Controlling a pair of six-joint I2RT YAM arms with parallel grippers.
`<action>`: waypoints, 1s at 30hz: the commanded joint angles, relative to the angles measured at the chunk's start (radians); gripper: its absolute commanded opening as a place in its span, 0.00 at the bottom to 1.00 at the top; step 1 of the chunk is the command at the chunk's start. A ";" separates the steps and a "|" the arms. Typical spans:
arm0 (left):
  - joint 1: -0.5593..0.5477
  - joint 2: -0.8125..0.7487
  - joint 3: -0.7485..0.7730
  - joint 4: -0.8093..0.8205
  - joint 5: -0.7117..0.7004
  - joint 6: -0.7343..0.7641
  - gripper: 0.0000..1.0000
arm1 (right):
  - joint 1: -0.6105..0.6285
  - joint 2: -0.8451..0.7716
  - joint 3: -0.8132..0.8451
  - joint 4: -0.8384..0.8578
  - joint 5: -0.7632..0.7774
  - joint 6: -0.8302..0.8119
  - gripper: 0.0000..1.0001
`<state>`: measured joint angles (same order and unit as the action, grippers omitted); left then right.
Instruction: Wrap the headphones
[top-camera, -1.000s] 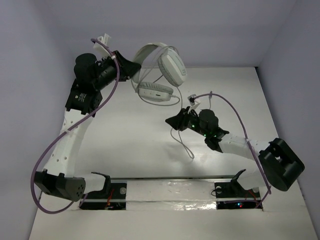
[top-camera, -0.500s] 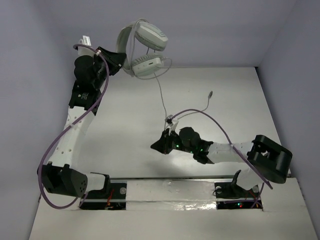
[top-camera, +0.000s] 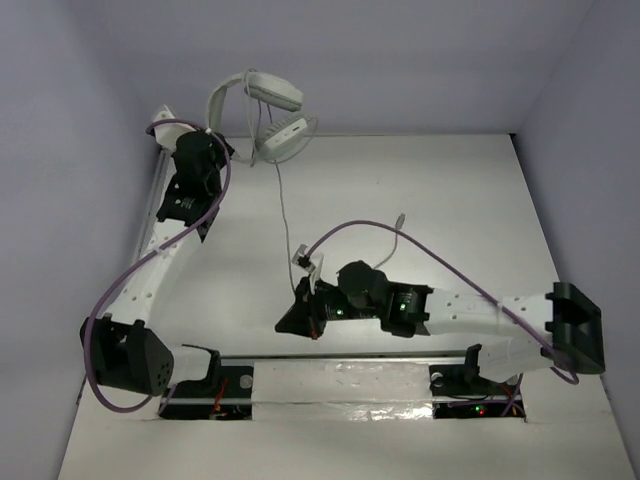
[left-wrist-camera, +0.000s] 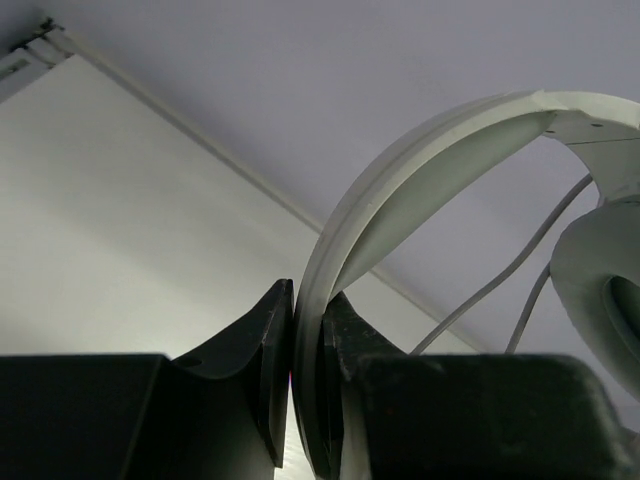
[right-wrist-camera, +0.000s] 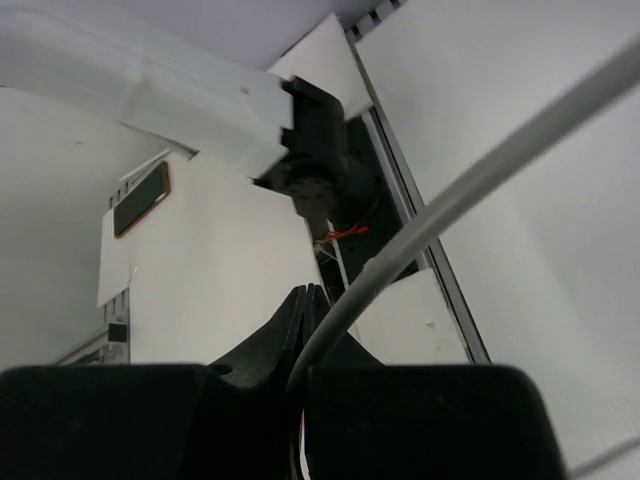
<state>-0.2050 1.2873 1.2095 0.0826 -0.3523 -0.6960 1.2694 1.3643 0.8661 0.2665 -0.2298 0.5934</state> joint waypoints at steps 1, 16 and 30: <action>-0.047 -0.005 -0.017 0.129 -0.165 0.076 0.00 | 0.010 -0.083 0.202 -0.317 -0.026 -0.110 0.00; -0.424 0.058 -0.052 -0.084 -0.324 0.401 0.00 | -0.120 -0.117 0.613 -0.797 0.481 -0.434 0.00; -0.482 0.035 0.007 -0.343 -0.077 0.679 0.00 | -0.297 -0.074 0.590 -0.817 0.703 -0.510 0.00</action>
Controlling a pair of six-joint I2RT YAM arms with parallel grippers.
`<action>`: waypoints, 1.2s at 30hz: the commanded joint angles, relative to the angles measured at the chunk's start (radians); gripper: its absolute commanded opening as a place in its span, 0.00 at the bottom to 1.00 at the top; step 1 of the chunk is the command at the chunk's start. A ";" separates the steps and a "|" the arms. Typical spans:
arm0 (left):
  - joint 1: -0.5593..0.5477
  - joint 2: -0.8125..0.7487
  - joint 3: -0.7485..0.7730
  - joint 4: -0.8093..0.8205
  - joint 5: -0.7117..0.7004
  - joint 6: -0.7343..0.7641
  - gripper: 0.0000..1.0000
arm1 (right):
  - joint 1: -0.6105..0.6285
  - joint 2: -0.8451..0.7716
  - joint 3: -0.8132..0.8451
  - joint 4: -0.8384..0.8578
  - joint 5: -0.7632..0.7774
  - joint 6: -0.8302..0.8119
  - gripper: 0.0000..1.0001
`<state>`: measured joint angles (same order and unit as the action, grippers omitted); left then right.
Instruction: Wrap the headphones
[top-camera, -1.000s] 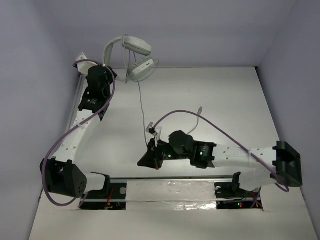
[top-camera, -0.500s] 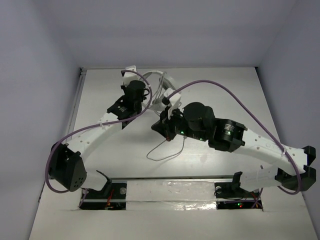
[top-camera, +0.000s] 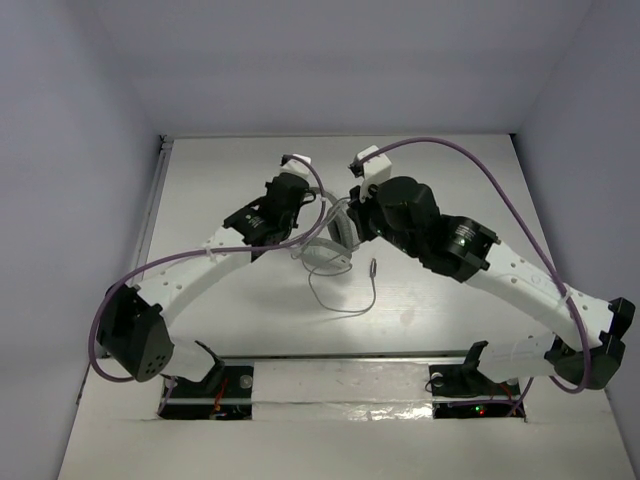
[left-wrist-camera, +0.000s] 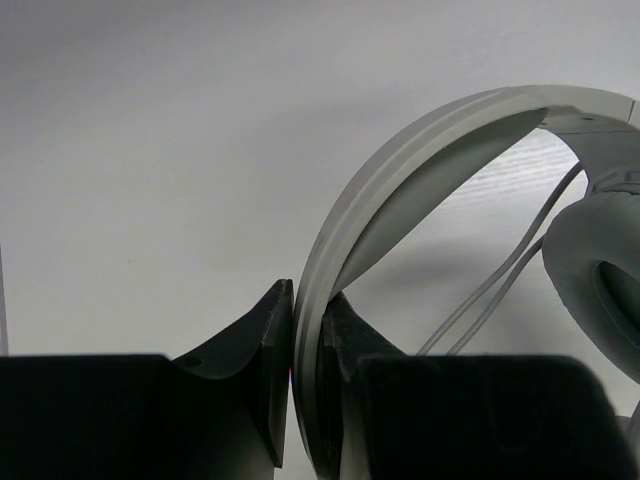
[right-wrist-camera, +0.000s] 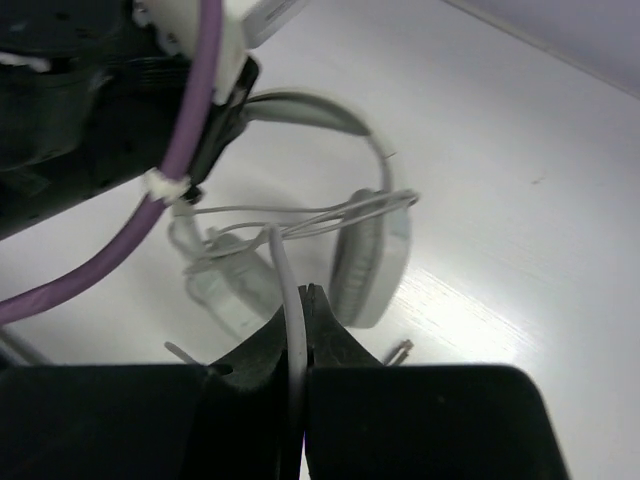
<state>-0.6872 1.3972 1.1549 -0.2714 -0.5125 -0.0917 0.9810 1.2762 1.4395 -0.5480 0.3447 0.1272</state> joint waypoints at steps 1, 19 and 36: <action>0.000 -0.084 0.062 0.002 0.092 0.081 0.00 | -0.022 0.023 0.006 -0.003 0.157 -0.050 0.00; 0.011 -0.142 0.103 -0.052 0.129 0.201 0.00 | -0.202 0.051 -0.136 0.120 0.267 0.005 0.06; 0.247 -0.219 0.190 -0.025 0.776 0.106 0.00 | -0.289 0.080 -0.266 0.356 0.129 0.078 0.29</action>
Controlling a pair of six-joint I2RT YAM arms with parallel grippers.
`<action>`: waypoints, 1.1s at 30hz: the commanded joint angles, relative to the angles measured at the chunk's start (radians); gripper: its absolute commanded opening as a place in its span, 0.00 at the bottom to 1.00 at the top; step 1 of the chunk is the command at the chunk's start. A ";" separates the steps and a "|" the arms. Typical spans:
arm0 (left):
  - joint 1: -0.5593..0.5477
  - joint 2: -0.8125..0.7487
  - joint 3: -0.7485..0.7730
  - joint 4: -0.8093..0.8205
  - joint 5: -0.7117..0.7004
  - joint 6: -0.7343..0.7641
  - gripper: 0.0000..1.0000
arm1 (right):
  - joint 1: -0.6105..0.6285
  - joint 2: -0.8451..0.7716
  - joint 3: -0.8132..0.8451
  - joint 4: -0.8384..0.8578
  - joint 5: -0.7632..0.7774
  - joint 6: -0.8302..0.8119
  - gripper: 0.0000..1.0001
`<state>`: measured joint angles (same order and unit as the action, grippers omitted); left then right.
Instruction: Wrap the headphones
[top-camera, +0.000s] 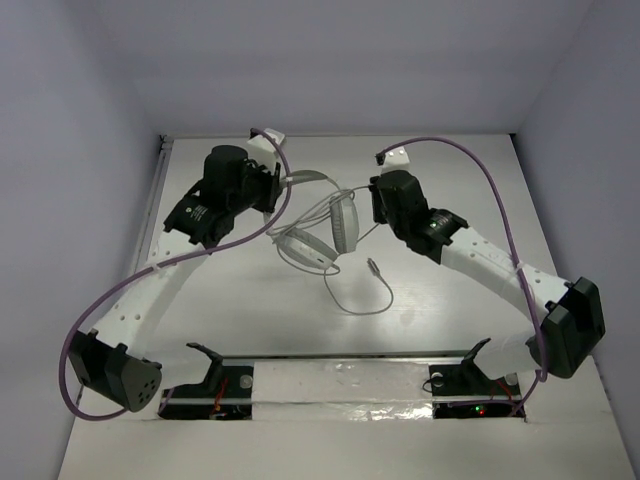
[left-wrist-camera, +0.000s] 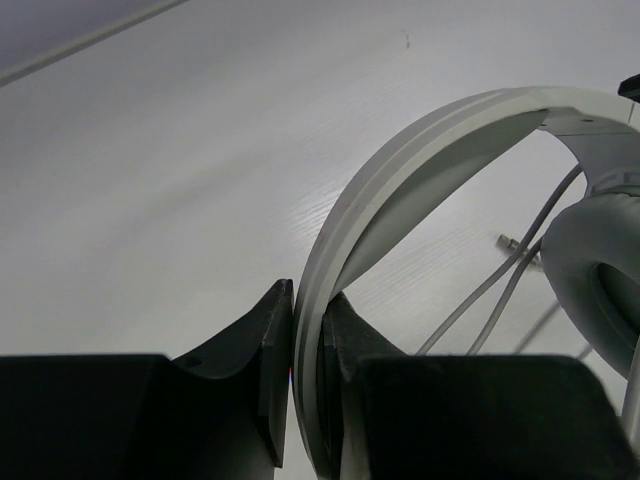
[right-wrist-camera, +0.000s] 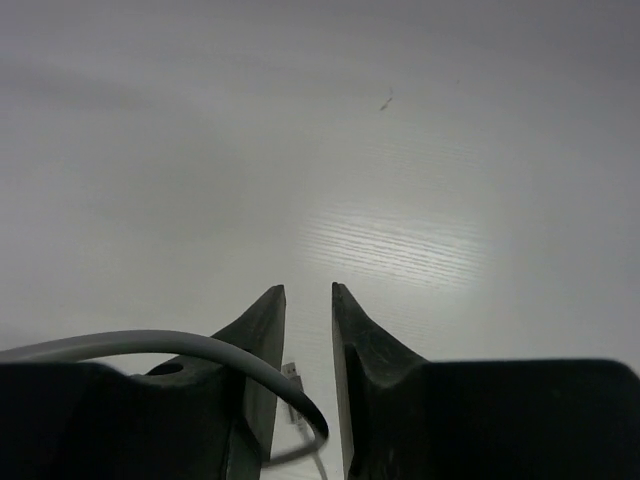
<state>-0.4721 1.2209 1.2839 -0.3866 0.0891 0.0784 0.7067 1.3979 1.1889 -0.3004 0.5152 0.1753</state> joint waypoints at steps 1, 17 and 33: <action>0.041 -0.041 0.063 0.097 0.198 -0.072 0.00 | -0.024 -0.046 -0.028 0.125 -0.059 0.036 0.32; 0.173 0.032 0.172 0.228 0.595 -0.348 0.00 | -0.052 -0.014 -0.259 0.691 -0.366 0.257 0.47; 0.254 0.040 0.160 0.548 0.534 -0.726 0.00 | -0.041 0.174 -0.433 1.012 -0.659 0.405 0.45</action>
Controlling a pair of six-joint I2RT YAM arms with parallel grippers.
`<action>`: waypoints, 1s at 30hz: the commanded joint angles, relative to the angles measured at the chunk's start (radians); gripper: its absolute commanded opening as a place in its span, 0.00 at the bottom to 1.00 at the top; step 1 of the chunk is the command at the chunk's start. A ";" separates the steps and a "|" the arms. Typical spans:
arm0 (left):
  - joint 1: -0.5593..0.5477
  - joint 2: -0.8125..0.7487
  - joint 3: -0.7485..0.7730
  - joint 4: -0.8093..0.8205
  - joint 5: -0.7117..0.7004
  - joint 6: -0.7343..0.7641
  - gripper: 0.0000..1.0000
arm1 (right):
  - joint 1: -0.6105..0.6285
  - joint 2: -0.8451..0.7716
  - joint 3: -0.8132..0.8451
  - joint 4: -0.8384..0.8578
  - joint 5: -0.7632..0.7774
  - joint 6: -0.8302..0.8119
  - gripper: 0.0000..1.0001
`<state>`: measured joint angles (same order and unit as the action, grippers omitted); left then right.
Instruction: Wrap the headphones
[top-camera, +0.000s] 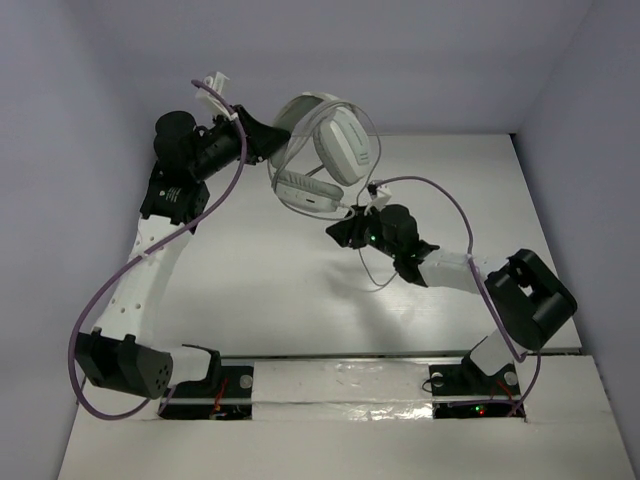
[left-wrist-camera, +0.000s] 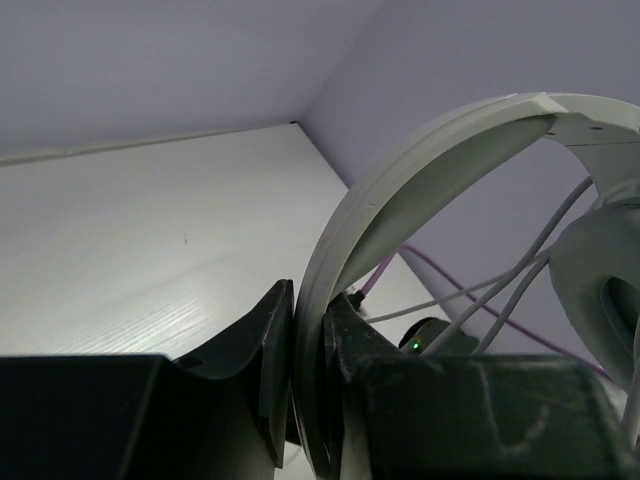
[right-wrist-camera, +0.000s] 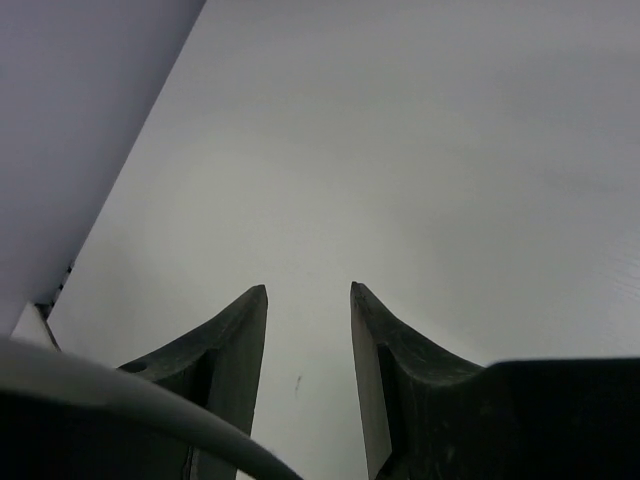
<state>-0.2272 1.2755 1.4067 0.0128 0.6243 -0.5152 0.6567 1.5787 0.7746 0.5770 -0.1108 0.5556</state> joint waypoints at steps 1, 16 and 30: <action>0.023 -0.007 0.041 0.157 0.000 -0.159 0.00 | 0.018 -0.005 -0.034 0.141 -0.033 0.024 0.45; 0.141 0.028 -0.012 0.368 -0.009 -0.471 0.00 | 0.133 0.053 -0.080 0.120 -0.010 0.032 0.20; 0.161 -0.068 -0.139 0.402 -0.392 -0.511 0.00 | 0.317 0.139 -0.058 0.078 -0.003 0.066 0.00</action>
<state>-0.0708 1.3083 1.2732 0.3145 0.4065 -1.0069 0.9234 1.7267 0.6800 0.6540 -0.1127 0.6125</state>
